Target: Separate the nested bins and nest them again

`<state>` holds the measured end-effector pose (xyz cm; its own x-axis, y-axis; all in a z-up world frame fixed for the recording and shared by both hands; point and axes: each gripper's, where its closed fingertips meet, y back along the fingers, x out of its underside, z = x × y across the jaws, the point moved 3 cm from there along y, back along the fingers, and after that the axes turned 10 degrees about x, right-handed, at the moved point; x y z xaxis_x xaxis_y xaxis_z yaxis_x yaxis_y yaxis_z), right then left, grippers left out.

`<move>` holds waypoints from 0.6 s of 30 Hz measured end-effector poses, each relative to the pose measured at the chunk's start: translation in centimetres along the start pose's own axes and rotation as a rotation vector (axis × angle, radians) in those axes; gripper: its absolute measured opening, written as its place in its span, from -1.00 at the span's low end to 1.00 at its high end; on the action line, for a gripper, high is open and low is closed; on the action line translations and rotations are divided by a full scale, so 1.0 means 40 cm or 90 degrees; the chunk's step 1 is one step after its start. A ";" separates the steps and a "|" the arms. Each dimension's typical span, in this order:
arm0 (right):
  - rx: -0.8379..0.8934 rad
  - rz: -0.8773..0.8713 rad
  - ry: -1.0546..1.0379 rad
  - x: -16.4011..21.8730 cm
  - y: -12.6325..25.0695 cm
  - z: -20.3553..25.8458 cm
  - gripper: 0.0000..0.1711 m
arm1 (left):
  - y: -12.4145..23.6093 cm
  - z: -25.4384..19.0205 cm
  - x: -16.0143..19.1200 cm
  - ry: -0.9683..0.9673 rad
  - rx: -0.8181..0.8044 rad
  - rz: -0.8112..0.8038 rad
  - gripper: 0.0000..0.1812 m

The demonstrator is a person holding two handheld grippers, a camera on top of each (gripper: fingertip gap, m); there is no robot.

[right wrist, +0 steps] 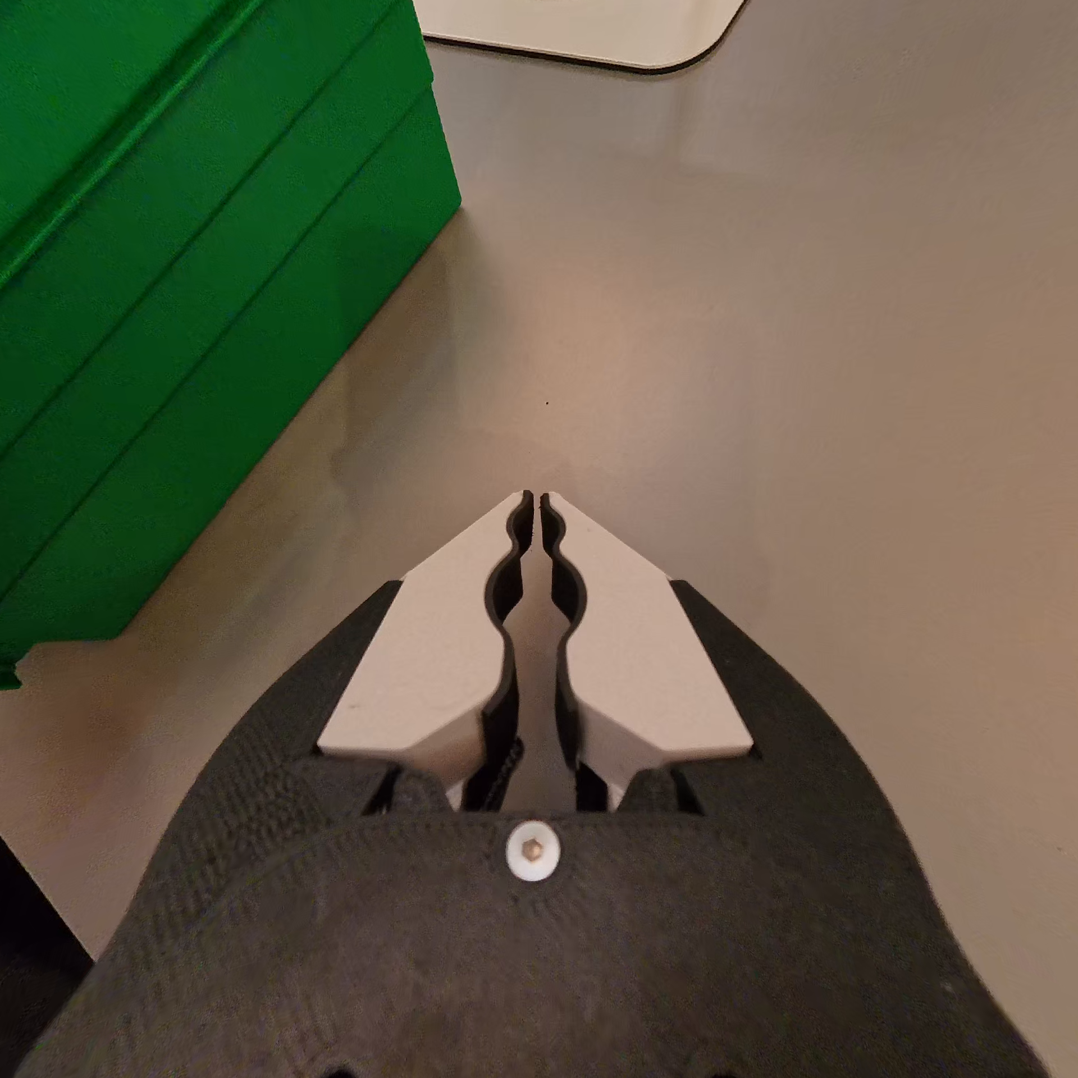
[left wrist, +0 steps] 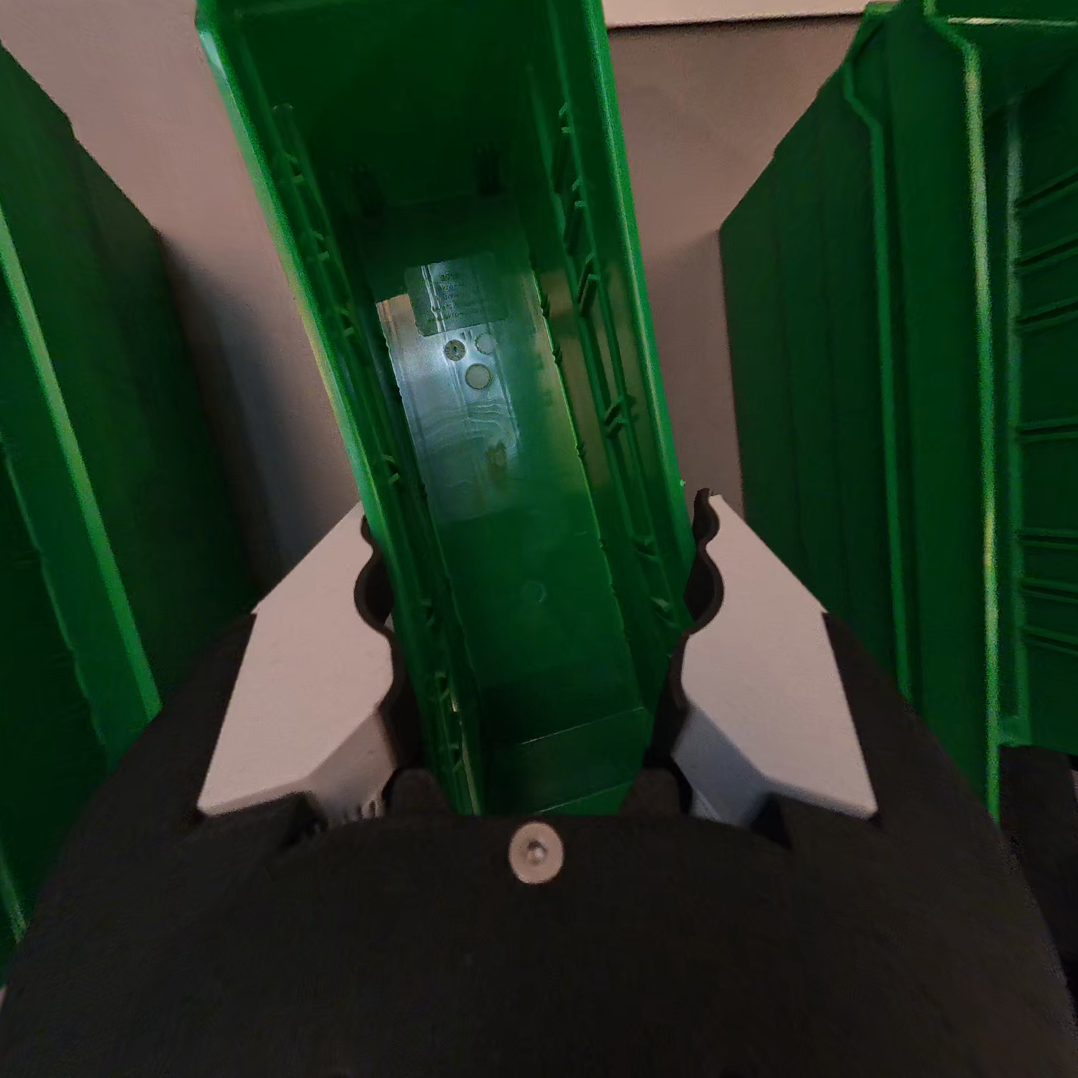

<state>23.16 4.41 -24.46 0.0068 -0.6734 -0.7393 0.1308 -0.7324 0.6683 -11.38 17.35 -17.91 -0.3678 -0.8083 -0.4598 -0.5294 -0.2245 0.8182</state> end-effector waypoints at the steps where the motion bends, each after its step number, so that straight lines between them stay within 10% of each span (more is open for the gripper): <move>1: 0.000 0.000 0.000 0.000 0.000 0.000 -1.00 | 0.003 -0.008 -0.004 -0.002 0.008 -0.008 0.13; 12: -0.001 0.001 -0.001 0.000 -0.002 0.001 -1.00 | 0.179 -0.189 -0.108 -0.089 0.007 -0.102 0.15; 18: -0.004 -0.003 0.002 -0.005 0.001 0.008 -1.00 | 0.209 -0.409 -0.155 -0.099 0.177 -0.141 0.16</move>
<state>22.83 4.47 -24.26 0.0095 -0.6699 -0.7424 0.1363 -0.7346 0.6647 -1.02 11.58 -2.59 -0.3220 -0.6597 -0.6791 -0.7877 -0.2112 0.5787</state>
